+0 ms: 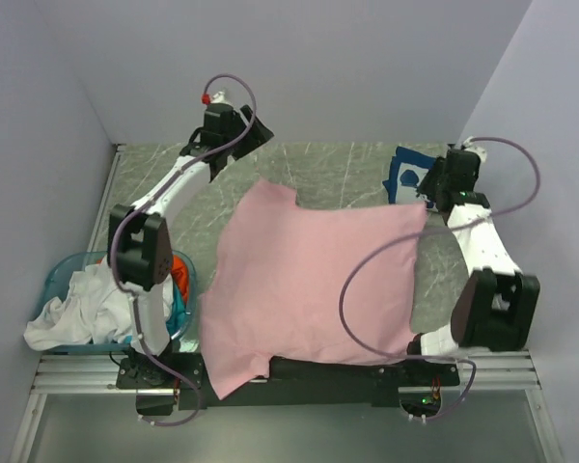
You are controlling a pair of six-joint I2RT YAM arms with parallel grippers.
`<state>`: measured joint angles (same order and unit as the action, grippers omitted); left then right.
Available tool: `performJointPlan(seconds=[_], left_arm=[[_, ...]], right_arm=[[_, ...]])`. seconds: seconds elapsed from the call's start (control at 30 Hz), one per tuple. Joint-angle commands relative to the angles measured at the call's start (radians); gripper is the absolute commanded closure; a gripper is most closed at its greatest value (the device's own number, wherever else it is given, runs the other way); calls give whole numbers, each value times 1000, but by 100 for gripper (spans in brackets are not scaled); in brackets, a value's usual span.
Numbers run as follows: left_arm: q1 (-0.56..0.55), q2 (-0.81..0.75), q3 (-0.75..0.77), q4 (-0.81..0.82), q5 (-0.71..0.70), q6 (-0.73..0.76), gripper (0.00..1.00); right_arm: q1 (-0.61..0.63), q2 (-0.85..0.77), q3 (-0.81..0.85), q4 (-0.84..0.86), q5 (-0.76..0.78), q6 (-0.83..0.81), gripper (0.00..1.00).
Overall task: Fold and stack the t-shirts
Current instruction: Flatten the tshirt out
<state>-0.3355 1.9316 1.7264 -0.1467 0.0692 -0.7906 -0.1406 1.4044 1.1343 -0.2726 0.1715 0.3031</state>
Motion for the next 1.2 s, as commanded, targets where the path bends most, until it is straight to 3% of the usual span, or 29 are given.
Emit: performJointPlan(seconds=[0.0, 0.17, 0.37, 0.6, 0.77, 0.97, 1.17], left_arm=[[-22, 14, 141, -27, 87, 14, 25], [-46, -84, -25, -65, 76, 5, 23], [-54, -242, -293, -168, 9, -21, 22], [-57, -312, -422, -263, -22, -39, 20], [-57, -304, -511, -252, 35, -21, 20], [-57, -261, -565, -240, 51, -21, 22], [-57, -220, -564, -232, 4, 4, 22]], right_arm=[[-16, 62, 56, 4, -35, -21, 27], [-16, 64, 58, -49, -72, -19, 25], [-13, 50, 32, -129, -248, 30, 25], [25, 85, -14, -204, -418, 67, 26], [68, 87, -88, -205, -490, 90, 28], [102, 117, -157, -195, -492, 105, 28], [114, 227, -97, -263, -432, 120, 31]])
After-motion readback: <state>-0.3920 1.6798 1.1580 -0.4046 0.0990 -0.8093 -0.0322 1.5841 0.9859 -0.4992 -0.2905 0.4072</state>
